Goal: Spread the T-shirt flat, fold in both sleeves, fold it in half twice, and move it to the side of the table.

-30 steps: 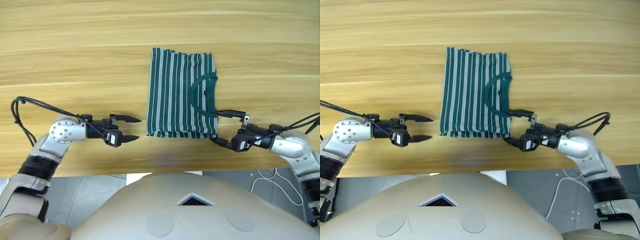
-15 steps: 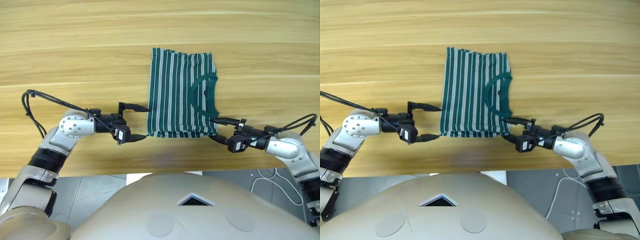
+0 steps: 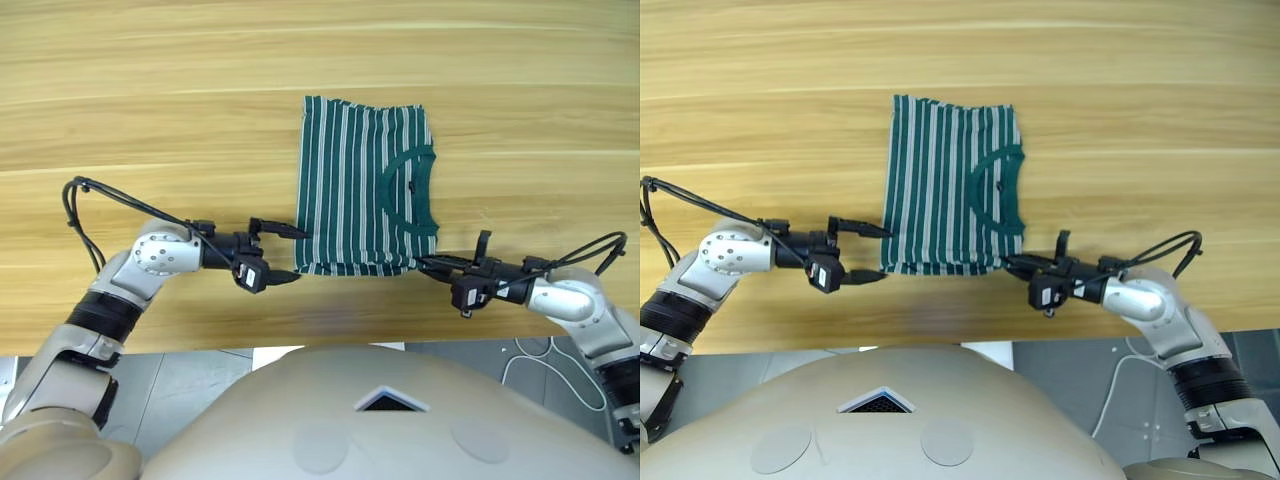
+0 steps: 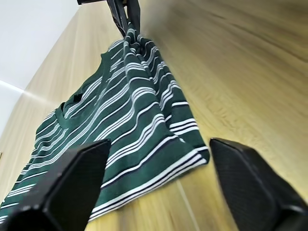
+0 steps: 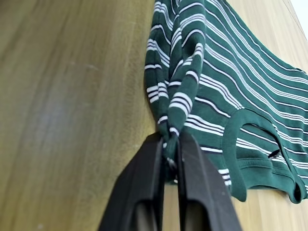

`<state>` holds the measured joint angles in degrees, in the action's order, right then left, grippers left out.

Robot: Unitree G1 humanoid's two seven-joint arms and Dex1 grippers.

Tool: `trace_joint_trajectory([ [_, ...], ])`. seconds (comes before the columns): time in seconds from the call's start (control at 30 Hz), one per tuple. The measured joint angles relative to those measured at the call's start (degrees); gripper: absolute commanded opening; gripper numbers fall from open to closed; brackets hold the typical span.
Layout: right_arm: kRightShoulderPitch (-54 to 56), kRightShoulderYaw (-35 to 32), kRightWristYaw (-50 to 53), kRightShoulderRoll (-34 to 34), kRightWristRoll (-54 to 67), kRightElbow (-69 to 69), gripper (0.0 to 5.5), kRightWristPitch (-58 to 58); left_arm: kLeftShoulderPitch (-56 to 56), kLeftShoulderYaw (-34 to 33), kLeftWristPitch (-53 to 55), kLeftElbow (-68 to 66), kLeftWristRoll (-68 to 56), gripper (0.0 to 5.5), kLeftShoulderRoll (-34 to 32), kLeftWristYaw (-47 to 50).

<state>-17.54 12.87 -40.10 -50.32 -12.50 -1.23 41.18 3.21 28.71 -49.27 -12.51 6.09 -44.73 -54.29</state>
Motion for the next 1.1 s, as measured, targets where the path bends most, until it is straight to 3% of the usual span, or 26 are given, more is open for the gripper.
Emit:
trace_joint_trajectory([
  [0.6,-0.4,0.0,0.1,0.0,0.0,0.9,0.16,-0.8,0.0,0.4,-0.3,1.1,8.4,0.27,-0.9,4.2],
  [1.1,-7.3,-2.0,0.0,-2.6,2.6,9.3,0.16,1.0,-4.1,-0.1,-0.7,4.2,0.2,0.17,-6.2,1.8],
])
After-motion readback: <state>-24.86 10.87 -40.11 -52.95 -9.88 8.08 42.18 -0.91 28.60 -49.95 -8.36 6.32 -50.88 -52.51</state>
